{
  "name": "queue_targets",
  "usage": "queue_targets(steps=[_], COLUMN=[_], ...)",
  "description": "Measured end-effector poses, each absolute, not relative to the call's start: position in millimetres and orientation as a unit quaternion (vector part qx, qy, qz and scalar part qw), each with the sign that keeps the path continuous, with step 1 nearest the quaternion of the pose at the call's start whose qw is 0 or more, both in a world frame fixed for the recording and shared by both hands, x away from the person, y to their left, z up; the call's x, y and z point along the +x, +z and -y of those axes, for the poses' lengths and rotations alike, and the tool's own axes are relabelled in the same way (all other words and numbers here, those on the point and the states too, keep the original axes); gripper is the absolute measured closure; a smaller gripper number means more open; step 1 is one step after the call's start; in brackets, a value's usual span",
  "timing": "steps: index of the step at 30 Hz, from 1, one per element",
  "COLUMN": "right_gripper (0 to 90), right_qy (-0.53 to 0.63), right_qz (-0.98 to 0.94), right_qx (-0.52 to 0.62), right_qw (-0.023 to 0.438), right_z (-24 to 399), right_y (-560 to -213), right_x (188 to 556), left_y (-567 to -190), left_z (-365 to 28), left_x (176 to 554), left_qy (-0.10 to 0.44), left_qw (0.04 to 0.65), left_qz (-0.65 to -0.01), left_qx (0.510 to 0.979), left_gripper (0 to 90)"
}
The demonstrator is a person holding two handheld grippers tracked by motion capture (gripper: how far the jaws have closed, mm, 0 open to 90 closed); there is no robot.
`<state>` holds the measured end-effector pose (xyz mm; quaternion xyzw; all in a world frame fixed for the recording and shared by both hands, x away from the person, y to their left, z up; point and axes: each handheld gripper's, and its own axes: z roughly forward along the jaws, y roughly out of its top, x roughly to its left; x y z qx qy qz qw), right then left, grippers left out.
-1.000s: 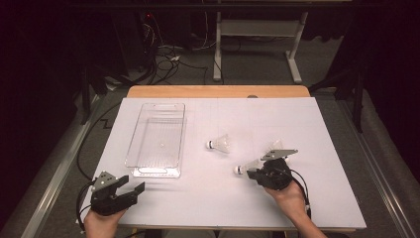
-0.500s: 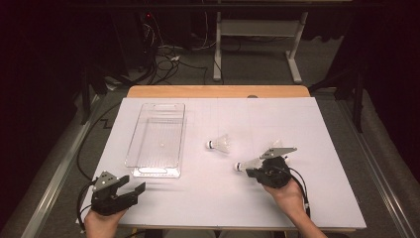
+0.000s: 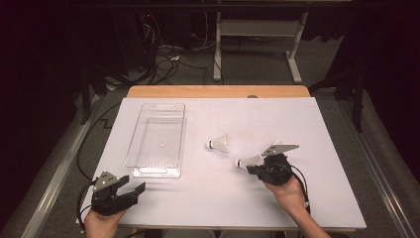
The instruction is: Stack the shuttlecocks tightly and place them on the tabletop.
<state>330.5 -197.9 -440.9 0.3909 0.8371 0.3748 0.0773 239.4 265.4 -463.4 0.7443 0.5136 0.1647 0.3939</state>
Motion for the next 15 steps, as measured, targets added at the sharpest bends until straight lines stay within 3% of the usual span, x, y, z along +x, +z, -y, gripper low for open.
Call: queue_targets(steps=[15], right_gripper=[89.8], right_qy=[0.377], right_qz=[-0.829], right_qx=[0.406], right_qw=[0.079], right_z=[200.6], right_y=[-436.6], right_x=[351.2], left_y=[-463.6], left_z=[-267.4], left_x=[239.1], left_qy=[0.164], left_qw=[0.394], left_qz=[-0.518], left_qx=[0.741], left_gripper=[33.4])
